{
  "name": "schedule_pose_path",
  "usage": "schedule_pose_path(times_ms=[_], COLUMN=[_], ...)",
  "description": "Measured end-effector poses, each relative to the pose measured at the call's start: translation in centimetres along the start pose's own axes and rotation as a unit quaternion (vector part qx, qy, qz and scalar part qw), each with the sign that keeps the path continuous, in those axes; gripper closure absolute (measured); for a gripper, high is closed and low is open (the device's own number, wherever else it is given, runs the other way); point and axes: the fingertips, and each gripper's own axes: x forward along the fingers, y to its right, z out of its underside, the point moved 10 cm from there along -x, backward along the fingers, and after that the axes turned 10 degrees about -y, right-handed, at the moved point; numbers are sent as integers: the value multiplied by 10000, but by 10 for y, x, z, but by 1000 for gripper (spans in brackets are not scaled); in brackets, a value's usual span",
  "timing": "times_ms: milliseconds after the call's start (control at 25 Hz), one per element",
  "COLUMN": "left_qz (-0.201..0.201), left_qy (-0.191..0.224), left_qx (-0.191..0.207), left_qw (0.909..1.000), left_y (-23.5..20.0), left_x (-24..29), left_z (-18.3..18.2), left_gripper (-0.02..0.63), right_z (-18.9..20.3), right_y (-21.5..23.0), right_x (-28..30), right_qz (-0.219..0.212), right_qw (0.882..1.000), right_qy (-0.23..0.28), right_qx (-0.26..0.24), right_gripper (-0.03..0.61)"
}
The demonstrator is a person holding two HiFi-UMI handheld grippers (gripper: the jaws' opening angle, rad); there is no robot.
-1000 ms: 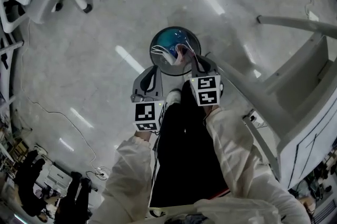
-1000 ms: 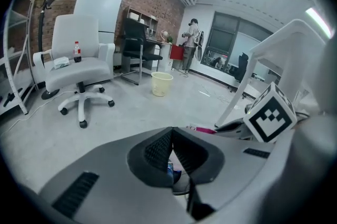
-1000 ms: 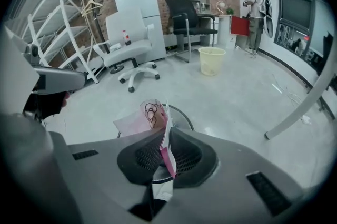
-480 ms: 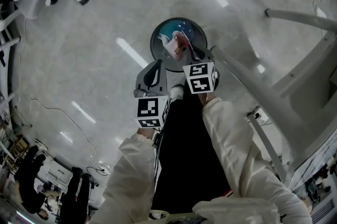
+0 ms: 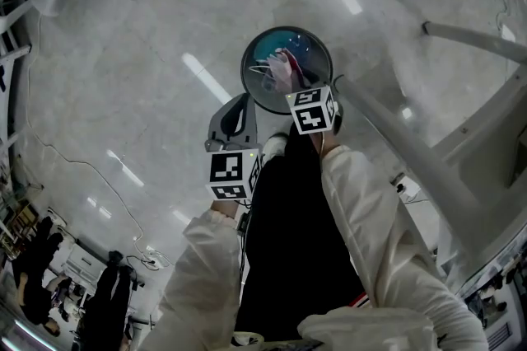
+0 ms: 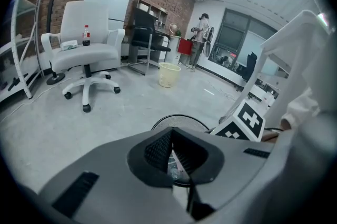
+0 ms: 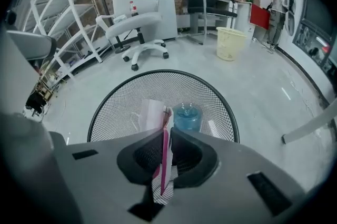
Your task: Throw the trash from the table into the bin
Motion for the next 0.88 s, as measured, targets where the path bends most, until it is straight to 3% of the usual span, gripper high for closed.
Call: schedule_pose_path(times_ms=[480,640,880], left_qz=[127,147,152], left_qy=[-11,-31,-148], left_qx=[115,200,267], left_qw=[9999,9997,9994], left_y=[11,15,22], left_x=[-6,-12,-38], left_z=[-9,-9,-2], left_gripper=[606,606,606], right_z=[-7,-5,1], right_y=[2,2,2], right_x=[-19,-28,-57], right_qz=[-210,-315,-322], right_qw=[9987,9978,9954], right_qy=[356,377,603], right_qx=[292,452,674], right_gripper=[537,447,403])
